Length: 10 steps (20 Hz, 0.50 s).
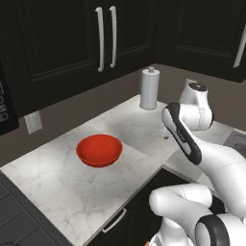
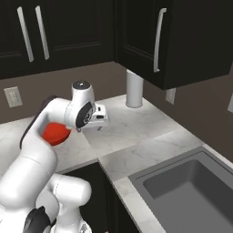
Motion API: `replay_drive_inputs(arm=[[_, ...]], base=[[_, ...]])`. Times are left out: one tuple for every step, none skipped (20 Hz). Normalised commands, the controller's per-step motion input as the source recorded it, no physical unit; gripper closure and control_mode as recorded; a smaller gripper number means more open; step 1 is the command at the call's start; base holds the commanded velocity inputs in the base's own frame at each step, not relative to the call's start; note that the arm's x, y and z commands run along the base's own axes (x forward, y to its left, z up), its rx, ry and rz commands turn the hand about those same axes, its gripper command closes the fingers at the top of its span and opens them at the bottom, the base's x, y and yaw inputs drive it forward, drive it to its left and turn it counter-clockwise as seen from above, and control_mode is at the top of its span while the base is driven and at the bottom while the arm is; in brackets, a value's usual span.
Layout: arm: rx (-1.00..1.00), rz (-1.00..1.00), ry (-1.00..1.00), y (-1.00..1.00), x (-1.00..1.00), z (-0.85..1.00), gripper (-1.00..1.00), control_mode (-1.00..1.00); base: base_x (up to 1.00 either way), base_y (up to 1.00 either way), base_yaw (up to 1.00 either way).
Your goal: Pick the cup and bowl from the counter and place them on the counter next to the sink.
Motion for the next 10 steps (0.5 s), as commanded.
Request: replay_drive_inputs(arm=[[0.0, -0.08, 0.0, 0.51, 0.22, 0.0, -1.0, -1.0], [-0.02, -0.11, 0.0, 0.54, 0.28, 0.0, -1.0, -1.0], [-0.02, -0.14, 0.0, 0.58, 0.34, 0.0, -1.0, -1.0], [-0.01, -0.15, 0.0, 0.62, 0.35, 0.0, -1.0, -1.0], [0.0, -0.15, 0.0, 0.6, 0.34, 0.0, -1.0, -1.0], [-0.01, -0.15, 0.0, 0.64, 0.33, 0.0, -1.0, -1.0], [-0.02, -0.16, 0.0, 0.72, 0.35, 0.0, -1.0, -1.0], [-0.01, -0.15, 0.0, 0.66, 0.34, 0.0, -1.0, -1.0], [0.0, -0.14, 0.0, 0.58, 0.38, 0.0, -1.0, -1.0], [0.0, -0.16, 0.0, 0.54, 0.39, 0.0, -1.0, -1.0]], base=[[0.0, 0.0, 0.0], [0.0, 0.0, 0.0], [0.0, 0.0, 0.0], [0.0, 0.0, 0.0], [0.0, 0.0, 0.0], [0.0, 0.0, 0.0], [0.0, 0.0, 0.0], [0.0, 0.0, 0.0], [0.0, 0.0, 0.0], [0.0, 0.0, 0.0]])
